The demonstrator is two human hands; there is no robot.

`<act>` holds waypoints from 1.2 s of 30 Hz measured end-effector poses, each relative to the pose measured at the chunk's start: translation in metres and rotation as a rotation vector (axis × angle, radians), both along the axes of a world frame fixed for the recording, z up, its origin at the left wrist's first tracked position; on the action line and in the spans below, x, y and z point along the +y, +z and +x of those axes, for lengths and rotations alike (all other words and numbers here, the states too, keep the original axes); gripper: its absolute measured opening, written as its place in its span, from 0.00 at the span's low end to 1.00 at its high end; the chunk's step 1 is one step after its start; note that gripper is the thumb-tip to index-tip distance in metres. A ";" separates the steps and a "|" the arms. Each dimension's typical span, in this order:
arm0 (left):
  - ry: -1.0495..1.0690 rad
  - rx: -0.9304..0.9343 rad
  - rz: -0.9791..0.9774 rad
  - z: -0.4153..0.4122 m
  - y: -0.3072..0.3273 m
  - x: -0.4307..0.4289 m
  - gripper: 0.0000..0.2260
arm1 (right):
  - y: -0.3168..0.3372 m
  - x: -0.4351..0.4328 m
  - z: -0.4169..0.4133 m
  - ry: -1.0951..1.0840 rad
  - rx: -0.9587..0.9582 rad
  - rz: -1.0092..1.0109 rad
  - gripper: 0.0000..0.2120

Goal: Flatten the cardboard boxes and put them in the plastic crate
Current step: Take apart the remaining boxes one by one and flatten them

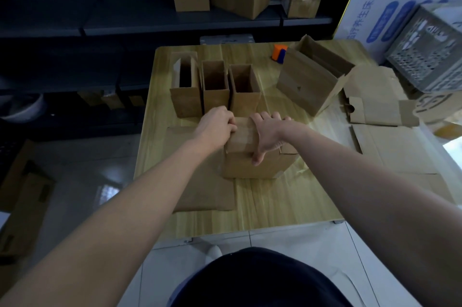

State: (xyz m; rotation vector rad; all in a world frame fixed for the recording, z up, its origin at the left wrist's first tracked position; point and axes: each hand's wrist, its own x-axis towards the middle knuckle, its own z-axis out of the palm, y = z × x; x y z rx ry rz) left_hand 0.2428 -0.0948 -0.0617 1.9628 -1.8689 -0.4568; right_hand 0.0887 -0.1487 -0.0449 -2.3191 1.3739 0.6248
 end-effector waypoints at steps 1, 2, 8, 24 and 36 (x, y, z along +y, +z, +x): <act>0.041 0.007 -0.007 -0.003 -0.001 0.000 0.02 | 0.000 0.000 0.001 -0.001 0.004 0.001 0.62; 0.073 0.008 -0.007 -0.005 -0.002 -0.001 0.02 | 0.001 0.000 0.001 -0.001 0.007 0.002 0.62; -0.058 -0.120 0.044 -0.005 -0.008 -0.005 0.09 | 0.000 0.003 -0.001 -0.007 0.011 0.011 0.62; -0.032 0.102 0.173 -0.015 0.013 -0.007 0.07 | 0.004 0.002 0.003 -0.017 0.029 0.009 0.61; -0.121 0.887 0.086 -0.003 0.041 -0.010 0.10 | 0.046 -0.025 -0.002 -0.081 -0.056 0.080 0.54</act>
